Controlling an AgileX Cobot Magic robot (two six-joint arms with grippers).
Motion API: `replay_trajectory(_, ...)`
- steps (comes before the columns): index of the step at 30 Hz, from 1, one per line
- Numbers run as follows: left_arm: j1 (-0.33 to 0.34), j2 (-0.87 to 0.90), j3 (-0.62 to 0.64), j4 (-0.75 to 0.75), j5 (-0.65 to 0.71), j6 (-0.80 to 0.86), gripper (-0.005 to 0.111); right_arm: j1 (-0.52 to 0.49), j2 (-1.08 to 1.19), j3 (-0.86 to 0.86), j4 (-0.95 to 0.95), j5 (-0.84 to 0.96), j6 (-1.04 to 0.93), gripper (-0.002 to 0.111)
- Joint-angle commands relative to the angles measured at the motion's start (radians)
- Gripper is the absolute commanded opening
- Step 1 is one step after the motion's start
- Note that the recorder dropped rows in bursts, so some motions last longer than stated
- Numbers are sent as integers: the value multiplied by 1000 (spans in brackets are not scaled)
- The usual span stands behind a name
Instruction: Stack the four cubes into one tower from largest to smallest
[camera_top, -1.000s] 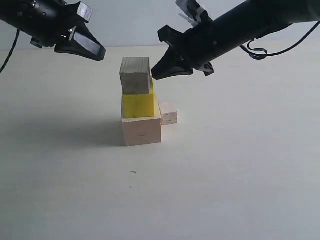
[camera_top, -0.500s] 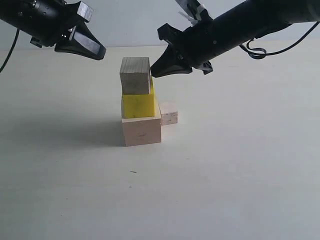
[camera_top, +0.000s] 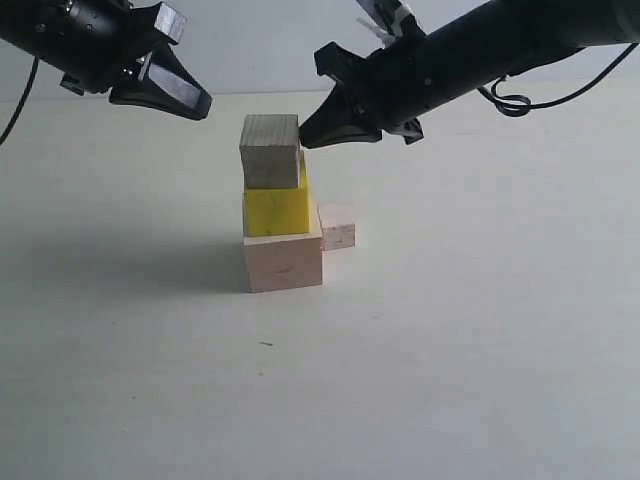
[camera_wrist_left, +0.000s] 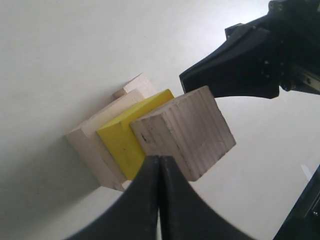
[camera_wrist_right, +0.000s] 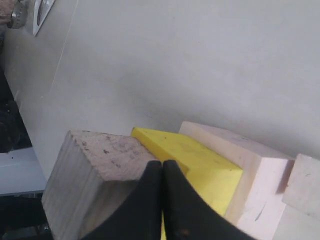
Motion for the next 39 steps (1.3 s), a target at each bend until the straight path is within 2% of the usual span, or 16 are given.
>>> replay_trajectory(1, 0, -8, 1, -18, -9, 3, 0, -7, -1, -6, 12, -2, -16, 0)
replay_trajectory(39, 0, -8, 1, -22, 8, 3, 0, -7, 1, -6, 21, 0, -18, 0)
